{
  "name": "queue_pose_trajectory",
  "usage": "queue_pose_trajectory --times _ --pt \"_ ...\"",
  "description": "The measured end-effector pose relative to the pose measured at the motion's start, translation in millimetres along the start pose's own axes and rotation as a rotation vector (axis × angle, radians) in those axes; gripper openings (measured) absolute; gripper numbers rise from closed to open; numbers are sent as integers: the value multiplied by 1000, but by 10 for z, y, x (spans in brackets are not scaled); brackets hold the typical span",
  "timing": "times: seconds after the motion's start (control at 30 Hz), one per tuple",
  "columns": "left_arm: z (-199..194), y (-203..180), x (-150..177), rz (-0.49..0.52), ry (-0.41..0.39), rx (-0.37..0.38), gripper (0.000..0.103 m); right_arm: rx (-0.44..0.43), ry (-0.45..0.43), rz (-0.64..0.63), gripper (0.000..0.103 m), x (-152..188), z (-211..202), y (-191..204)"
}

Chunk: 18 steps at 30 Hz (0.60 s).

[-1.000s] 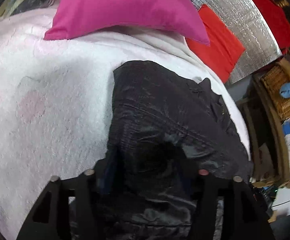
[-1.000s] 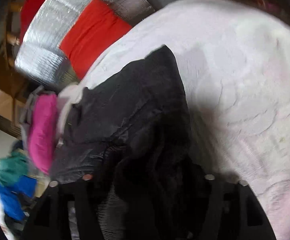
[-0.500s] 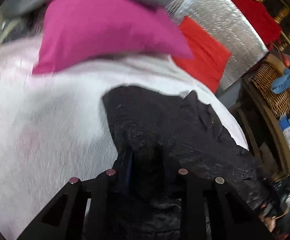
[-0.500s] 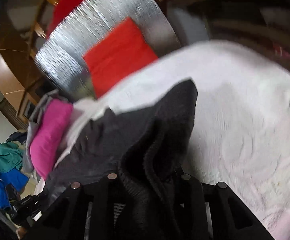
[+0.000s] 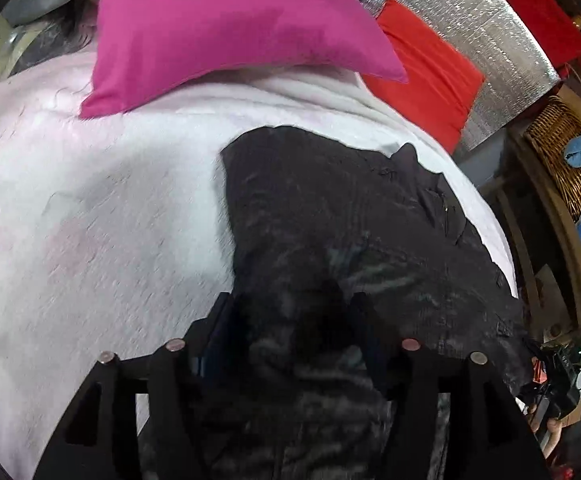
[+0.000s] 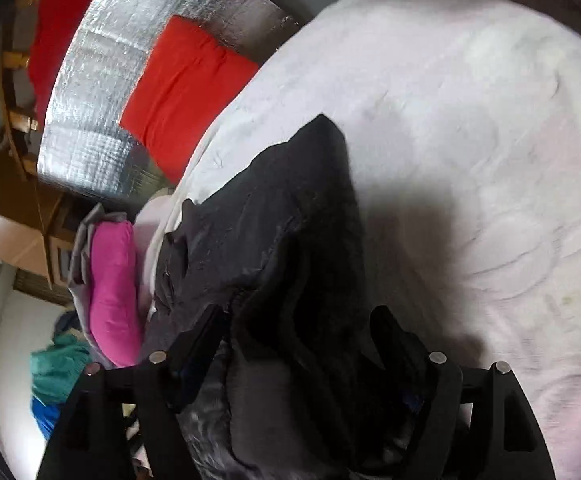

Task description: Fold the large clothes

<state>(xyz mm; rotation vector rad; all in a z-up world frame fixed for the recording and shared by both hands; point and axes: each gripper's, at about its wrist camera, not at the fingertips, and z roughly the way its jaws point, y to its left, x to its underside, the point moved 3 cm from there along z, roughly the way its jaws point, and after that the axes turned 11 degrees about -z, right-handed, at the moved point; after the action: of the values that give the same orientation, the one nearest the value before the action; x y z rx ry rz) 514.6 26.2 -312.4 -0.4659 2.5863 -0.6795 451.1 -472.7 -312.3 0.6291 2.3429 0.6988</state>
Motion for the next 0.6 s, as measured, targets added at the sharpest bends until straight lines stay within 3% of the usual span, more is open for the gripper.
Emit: queue_pose_trajectory --times 0.17,0.27,0.4,0.47,0.53,0.6 --pt "-156 253 33 -95 57 66 70 -47 78 8 79 96 -23 -171" --pt "-32 399 76 -142 139 96 71 -101 109 14 78 148 8 -223" --pt "-7 407 119 -112 146 119 71 -104 128 -29 77 211 12 -177" --pt "-1 364 150 -92 142 141 69 -94 123 -33 66 259 8 -151" --pt "7 332 175 -73 134 131 55 -88 115 -47 51 280 -22 -84" --pt "-35 290 177 -59 112 128 50 -72 74 -96 45 266 -138 59"
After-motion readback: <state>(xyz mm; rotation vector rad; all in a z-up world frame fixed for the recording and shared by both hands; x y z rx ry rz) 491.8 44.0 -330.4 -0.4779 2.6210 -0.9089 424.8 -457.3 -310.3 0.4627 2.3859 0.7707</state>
